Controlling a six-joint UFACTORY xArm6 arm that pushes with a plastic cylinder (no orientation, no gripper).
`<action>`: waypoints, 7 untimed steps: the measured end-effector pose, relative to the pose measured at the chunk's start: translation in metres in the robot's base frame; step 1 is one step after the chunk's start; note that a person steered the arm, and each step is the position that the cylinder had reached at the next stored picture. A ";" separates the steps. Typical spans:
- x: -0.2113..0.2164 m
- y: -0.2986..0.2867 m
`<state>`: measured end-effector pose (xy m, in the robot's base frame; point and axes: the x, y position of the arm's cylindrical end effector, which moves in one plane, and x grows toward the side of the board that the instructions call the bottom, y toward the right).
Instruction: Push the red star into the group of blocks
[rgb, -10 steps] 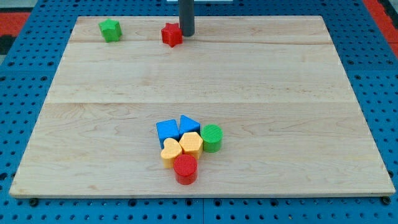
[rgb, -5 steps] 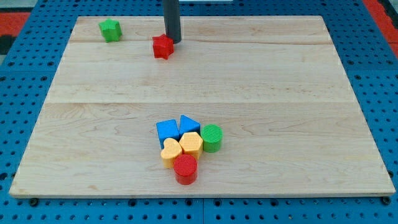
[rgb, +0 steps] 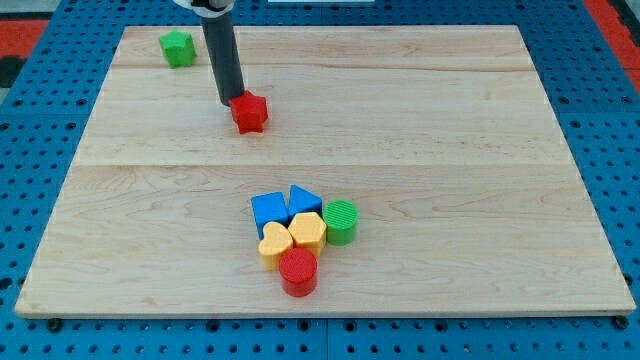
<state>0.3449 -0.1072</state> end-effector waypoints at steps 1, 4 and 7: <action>0.008 0.015; 0.026 0.043; 0.064 0.038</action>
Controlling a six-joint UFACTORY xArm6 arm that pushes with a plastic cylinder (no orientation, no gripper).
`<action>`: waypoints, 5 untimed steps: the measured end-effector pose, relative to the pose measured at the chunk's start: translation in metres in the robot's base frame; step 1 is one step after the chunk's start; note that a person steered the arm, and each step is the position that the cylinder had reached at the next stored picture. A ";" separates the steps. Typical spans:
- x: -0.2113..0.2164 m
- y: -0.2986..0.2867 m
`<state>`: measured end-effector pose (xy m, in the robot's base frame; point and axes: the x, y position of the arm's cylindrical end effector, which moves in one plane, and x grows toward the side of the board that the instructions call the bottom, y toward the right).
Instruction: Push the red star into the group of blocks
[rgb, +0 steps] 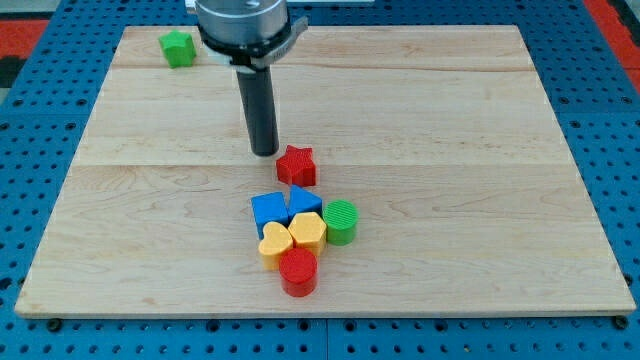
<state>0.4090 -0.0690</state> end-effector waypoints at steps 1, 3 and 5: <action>0.003 0.007; 0.076 0.008; 0.027 0.008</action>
